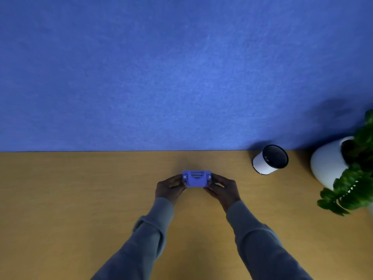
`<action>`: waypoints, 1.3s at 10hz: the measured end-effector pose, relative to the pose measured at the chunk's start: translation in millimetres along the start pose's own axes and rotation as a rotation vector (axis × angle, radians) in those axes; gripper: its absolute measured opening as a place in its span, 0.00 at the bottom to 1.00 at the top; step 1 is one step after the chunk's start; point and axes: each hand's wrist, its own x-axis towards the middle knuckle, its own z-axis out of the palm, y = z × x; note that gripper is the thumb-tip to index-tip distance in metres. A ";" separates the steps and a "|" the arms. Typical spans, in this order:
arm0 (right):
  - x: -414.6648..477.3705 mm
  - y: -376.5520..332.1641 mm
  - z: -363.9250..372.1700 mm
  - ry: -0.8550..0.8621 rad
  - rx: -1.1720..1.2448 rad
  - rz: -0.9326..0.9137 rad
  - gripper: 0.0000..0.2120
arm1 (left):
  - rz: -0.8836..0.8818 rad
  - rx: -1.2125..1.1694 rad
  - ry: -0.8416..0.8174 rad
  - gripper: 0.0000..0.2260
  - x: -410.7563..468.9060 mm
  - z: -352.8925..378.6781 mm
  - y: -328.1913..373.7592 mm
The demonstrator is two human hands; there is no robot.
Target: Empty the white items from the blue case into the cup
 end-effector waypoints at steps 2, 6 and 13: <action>36.4 8.5 11.6 0.179 -0.629 -0.038 0.14 | -0.022 0.430 0.191 0.11 24.1 8.3 4.6; 47.4 13.0 24.2 0.294 -0.793 -0.068 0.13 | 0.158 0.780 0.241 0.12 37.8 28.1 3.1; 24.2 -2.2 6.7 0.263 -0.724 -0.064 0.12 | 0.208 1.030 0.180 0.16 30.2 23.7 9.1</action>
